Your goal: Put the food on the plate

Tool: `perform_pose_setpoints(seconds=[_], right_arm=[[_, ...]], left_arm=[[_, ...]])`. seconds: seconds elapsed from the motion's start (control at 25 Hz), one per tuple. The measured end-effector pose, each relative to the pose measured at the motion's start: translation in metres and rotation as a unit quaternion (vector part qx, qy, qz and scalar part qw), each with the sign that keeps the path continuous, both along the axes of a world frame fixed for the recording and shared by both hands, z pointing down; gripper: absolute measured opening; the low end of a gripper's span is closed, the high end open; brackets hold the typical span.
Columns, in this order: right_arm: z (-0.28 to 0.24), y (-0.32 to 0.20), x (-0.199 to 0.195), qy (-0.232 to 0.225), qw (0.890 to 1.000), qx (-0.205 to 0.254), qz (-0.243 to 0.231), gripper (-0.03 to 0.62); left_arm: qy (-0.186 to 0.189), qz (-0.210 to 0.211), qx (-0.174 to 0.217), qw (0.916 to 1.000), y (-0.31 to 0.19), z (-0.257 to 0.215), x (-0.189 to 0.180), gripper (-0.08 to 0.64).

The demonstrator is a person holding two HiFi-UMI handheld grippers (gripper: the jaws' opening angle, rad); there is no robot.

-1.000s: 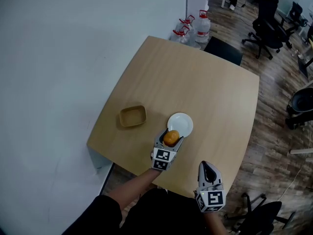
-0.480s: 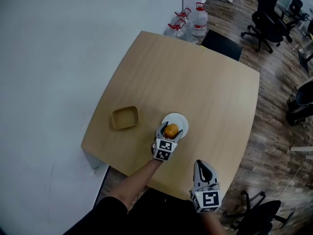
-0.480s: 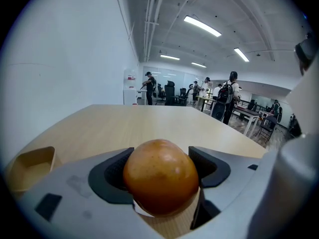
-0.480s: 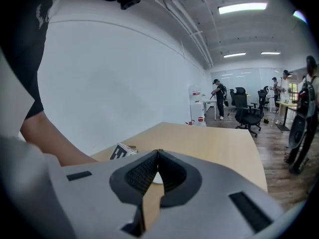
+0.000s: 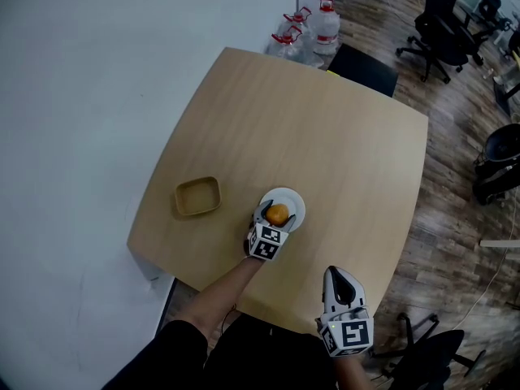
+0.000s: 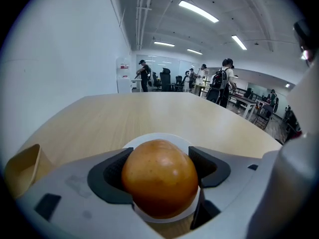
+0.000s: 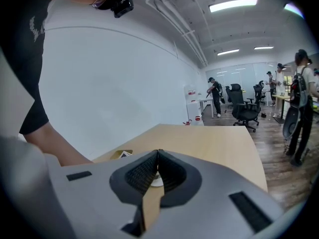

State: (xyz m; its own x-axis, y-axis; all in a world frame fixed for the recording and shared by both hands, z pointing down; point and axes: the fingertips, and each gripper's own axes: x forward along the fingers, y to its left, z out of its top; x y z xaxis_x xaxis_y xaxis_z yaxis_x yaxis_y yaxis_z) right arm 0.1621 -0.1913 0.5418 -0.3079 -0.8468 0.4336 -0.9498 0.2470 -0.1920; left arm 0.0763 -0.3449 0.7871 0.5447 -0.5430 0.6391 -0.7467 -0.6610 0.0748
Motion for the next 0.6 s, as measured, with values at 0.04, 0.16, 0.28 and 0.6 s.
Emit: perform_pose_setpoints(seconds=[0.04, 0.16, 0.28, 0.6], right_arm=[[0.0, -0.001, 0.002, 0.002, 1.0, 0.0, 0.001, 0.06], [0.004, -0.002, 0.007, 0.007, 1.0, -0.002, 0.001, 0.06], [0.01, 0.001, 0.013, 0.011, 1.0, -0.011, 0.007, 0.06], [0.021, 0.012, 0.013, 0.013, 0.999, -0.027, 0.01, 0.06]], left_arm=[[-0.004, 0.005, 0.002, 1.0, 0.001, 0.002, 0.0, 0.33], [-0.016, 0.022, 0.004, 0.9996, 0.004, 0.009, 0.0, 0.33], [-0.029, 0.032, 0.009, 0.999, 0.005, 0.011, -0.001, 0.33], [-0.053, 0.05, 0.024, 0.9971, -0.004, 0.013, 0.0, 0.333]])
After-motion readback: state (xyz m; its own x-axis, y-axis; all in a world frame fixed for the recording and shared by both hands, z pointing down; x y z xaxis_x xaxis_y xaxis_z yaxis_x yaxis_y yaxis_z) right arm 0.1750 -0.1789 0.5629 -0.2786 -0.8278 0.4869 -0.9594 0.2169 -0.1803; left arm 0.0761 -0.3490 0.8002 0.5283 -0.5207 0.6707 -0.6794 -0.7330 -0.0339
